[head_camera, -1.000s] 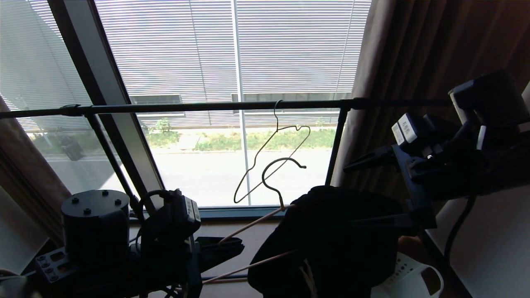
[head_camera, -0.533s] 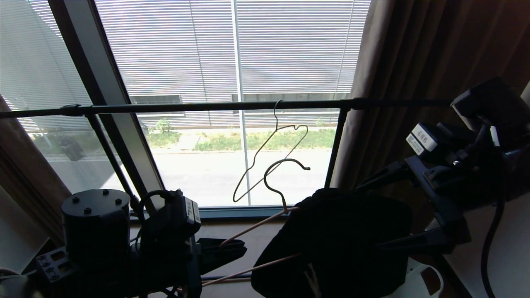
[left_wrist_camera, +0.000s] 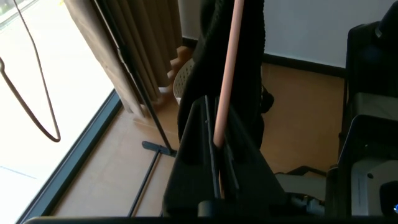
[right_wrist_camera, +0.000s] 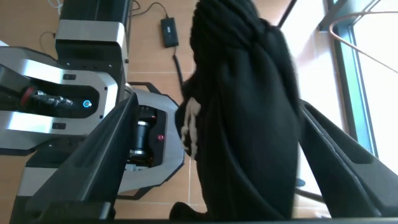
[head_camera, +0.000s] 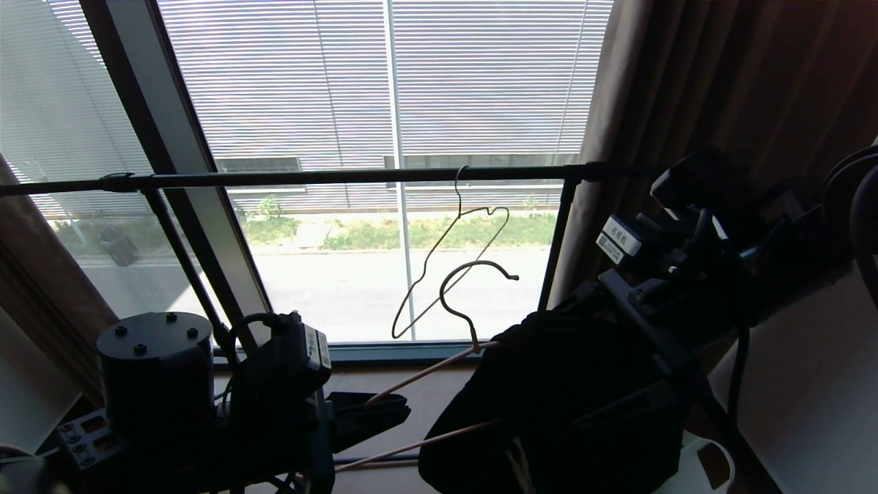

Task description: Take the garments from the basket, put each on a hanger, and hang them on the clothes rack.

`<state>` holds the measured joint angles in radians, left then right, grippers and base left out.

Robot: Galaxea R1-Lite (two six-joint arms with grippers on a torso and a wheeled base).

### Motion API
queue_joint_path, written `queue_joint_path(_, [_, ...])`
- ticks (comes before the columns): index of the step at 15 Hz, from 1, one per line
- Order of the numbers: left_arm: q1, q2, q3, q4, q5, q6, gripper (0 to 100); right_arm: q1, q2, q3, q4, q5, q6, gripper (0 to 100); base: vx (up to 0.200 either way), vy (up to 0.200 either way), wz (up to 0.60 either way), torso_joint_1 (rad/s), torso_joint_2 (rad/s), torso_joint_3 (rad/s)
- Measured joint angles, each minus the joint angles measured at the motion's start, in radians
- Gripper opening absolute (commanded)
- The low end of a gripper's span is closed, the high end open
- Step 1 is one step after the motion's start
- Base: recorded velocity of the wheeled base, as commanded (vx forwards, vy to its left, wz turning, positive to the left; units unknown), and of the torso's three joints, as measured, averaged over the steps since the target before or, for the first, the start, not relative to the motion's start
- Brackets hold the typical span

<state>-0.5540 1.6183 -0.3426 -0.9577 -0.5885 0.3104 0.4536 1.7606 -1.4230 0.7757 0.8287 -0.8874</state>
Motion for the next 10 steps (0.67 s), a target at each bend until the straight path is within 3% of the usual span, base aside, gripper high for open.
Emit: queue_joint_path(10, [0.0, 0.001, 0.014, -0.011, 0.0, -0.001, 0, 0.035, 0.022, 0.001, -0.018, -0.008, 0.02, 100, 0.0, 0.0, 0.0, 0.0, 0.0, 0.0])
